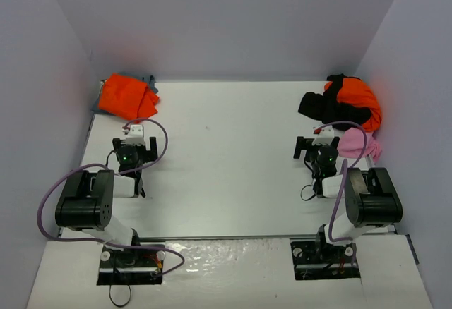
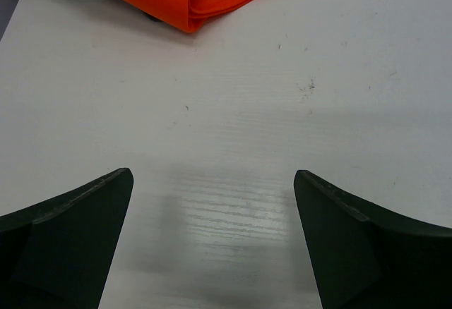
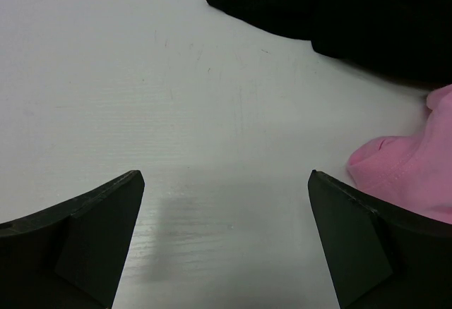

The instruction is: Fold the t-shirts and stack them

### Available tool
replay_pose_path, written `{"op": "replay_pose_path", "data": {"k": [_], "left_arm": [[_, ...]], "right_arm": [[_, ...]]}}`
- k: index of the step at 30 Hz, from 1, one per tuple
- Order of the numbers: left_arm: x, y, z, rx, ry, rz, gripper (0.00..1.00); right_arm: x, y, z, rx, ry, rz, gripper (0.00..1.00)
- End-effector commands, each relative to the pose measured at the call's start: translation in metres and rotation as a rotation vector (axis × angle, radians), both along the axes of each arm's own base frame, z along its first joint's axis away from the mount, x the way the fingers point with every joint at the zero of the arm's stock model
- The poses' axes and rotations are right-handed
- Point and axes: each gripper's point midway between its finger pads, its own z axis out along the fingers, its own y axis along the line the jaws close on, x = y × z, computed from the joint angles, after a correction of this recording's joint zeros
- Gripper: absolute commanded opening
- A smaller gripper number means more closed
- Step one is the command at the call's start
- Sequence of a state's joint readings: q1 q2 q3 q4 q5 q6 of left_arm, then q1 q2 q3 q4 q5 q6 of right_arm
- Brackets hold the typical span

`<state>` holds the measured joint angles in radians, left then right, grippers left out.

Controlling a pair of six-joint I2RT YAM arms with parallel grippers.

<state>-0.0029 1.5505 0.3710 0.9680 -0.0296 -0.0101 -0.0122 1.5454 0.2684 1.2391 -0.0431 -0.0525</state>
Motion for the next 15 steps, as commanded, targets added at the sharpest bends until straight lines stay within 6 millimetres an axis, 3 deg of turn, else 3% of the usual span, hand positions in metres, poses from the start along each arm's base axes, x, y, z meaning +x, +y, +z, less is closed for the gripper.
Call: {"op": "replay_pose_path", "data": {"k": [1, 15], "left_arm": [[0.0160, -0.0016, 0.0338, 0.007, -0.110, -0.009, 0.97], [0.0159, -0.0016, 0.0337, 0.007, -0.109, -0.009, 0.97]], "right_arm": [[0.0259, 0.0025, 0.0602, -0.003, -0.230, 0.019, 1.00], [0.0274, 0.0007, 0.0586, 0.002, -0.227, 0.007, 1.00]]}}
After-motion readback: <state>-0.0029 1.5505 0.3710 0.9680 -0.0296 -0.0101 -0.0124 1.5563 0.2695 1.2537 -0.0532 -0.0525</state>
